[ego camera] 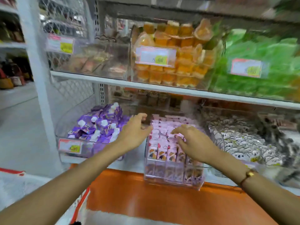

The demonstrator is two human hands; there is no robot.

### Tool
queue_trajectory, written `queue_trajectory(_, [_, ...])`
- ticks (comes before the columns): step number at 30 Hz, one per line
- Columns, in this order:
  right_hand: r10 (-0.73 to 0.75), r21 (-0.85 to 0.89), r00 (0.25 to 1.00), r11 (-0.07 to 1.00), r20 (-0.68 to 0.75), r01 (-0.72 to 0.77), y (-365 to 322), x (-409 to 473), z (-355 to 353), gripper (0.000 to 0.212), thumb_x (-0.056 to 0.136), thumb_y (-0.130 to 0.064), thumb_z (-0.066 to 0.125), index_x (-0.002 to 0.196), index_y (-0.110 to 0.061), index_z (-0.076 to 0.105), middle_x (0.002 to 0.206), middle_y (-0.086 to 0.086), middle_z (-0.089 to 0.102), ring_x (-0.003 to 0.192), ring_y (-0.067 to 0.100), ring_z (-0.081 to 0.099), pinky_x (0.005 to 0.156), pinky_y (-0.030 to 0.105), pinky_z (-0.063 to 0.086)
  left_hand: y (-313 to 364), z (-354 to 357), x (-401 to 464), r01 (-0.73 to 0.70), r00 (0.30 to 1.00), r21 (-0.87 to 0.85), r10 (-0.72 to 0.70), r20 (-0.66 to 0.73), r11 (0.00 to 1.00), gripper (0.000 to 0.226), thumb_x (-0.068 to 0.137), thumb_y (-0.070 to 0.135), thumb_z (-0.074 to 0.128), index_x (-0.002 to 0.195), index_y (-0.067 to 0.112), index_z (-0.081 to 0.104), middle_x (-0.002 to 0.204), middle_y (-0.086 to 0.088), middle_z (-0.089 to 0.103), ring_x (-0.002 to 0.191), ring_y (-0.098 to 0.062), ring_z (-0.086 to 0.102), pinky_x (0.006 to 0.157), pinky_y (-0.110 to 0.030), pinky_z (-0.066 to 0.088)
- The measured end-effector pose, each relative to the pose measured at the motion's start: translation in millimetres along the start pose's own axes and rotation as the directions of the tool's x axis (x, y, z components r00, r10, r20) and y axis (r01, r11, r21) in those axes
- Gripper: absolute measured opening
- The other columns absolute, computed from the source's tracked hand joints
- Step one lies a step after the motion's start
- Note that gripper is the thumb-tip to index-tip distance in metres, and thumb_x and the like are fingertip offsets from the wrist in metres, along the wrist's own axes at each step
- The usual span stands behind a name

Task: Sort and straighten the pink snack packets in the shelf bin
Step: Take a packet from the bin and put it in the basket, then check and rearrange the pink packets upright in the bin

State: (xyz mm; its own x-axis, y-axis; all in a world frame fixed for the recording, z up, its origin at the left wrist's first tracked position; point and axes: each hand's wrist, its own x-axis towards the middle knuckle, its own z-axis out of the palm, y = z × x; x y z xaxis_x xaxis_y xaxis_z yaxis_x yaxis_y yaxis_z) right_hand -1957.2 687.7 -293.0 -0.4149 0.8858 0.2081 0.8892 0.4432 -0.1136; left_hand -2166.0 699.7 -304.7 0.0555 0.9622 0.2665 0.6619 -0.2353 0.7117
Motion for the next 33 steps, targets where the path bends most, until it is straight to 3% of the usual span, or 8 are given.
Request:
queue_trajectory(8, [0.169, -0.01, 0.986, 0.986, 0.0, -0.169, 37.1, 113.8, 42.1, 0.03, 0.096, -0.021, 0.046, 0.121, -0.013, 0.06, 0.122, 0.016, 0.062, 0.11, 0.035, 0.058, 0.084, 0.038, 0.046, -24.6, 30.5, -9.5, 0.015, 0.997, -0.263, -0.036, -0.073, 0.965, 0.028, 0.091, 0.026, 0.063, 0.116, 0.036, 0.057, 0.101, 0.029, 0.057, 0.088, 0.007, 0.06, 0.082, -0.012, 0.045])
queue_trajectory(11, [0.227, 0.019, 0.973, 0.973, 0.033, -0.228, 43.6, 140.1, 55.6, 0.033, 0.098, -0.03, 0.046, 0.127, -0.019, 0.057, 0.124, 0.014, 0.062, 0.108, 0.031, 0.058, 0.084, 0.034, 0.045, -29.5, 34.4, -13.8, -0.011, 0.997, -0.299, -0.012, -0.075, 0.954, 0.035, 0.09, 0.022, 0.064, 0.116, 0.044, 0.055, 0.103, 0.029, 0.06, 0.083, 0.012, 0.061, 0.071, -0.006, 0.045])
queue_trajectory(13, [0.274, 0.097, 0.96, 0.956, 0.057, -0.278, 46.1, 152.6, 60.3, 0.029, 0.097, -0.034, 0.049, 0.118, -0.019, 0.063, 0.111, 0.01, 0.067, 0.089, 0.024, 0.059, 0.072, 0.027, 0.043, -31.3, 33.9, -13.1, -0.039, 0.997, -0.253, 0.021, -0.07, 0.967, 0.039, 0.092, 0.02, 0.061, 0.123, 0.044, 0.055, 0.107, 0.029, 0.06, 0.081, 0.0, 0.063, 0.074, -0.009, 0.047])
queue_trajectory(17, [0.313, 0.313, 0.949, 0.898, 0.037, -0.308, 50.3, 164.6, 59.8, 0.02, 0.091, -0.025, 0.063, 0.099, -0.01, 0.072, 0.087, 0.005, 0.071, 0.053, 0.005, 0.055, 0.044, 0.014, 0.043, -33.8, 31.3, -10.8, -0.076, 0.997, -0.225, 0.067, -0.044, 0.971, 0.043, 0.094, 0.016, 0.056, 0.125, 0.046, 0.053, 0.108, 0.036, 0.056, 0.089, 0.015, 0.058, 0.073, 0.002, 0.039])
queue_trajectory(22, [0.554, 0.872, 0.82, 0.462, -0.14, -0.163, 32.1, 158.2, 46.7, 0.018, 0.091, -0.013, 0.063, 0.101, 0.001, 0.067, 0.089, 0.009, 0.066, 0.056, 0.002, 0.061, 0.056, 0.01, 0.048, -32.3, 27.0, -10.2, -0.076, 0.996, -0.201, 0.082, 0.022, 0.977, 0.046, 0.094, 0.019, 0.054, 0.127, 0.05, 0.047, 0.122, 0.019, 0.061, 0.099, -0.012, 0.064, 0.089, -0.024, 0.05])
queue_trajectory(27, [0.805, 0.987, 0.573, 0.146, -0.157, 0.065, 12.1, 107.3, 29.7, 0.007, 0.093, -0.013, 0.06, 0.096, -0.007, 0.058, 0.088, 0.006, 0.061, 0.081, 0.014, 0.06, 0.08, 0.02, 0.052, -32.0, 21.7, -10.6, -0.014, 0.998, -0.031, 0.012, -0.056, 0.999, 0.054, 0.086, 0.048, 0.062, 0.135, 0.035, 0.045, 0.131, 0.012, 0.053, 0.116, -0.008, 0.053, 0.096, -0.034, 0.046])
queue_trajectory(29, [0.802, 0.992, 0.584, 0.093, -0.122, 0.079, 4.8, 80.3, 19.1, 0.006, 0.094, -0.013, 0.059, 0.096, -0.008, 0.058, 0.083, 0.007, 0.059, 0.077, 0.016, 0.059, 0.077, 0.027, 0.053, -27.2, 18.3, -12.1, -0.093, 0.985, -0.064, 0.082, -0.155, 0.994, 0.055, 0.085, 0.05, 0.061, 0.134, 0.032, 0.044, 0.134, 0.014, 0.048, 0.119, -0.004, 0.047, 0.1, -0.031, 0.041])
queue_trajectory(33, [0.679, 0.998, 0.731, 0.046, -0.07, 0.053, -11.1, 33.7, -4.3, 0.005, 0.091, -0.017, 0.063, 0.09, -0.013, 0.067, 0.064, -0.004, 0.06, 0.057, 0.006, 0.055, 0.058, 0.015, 0.05, -7.7, 16.7, -17.9, -0.292, 0.939, -0.101, 0.265, -0.218, 0.951, 0.051, 0.09, 0.043, 0.059, 0.137, 0.031, 0.044, 0.138, 0.018, 0.045, 0.126, 0.003, 0.041, 0.104, -0.016, 0.031])
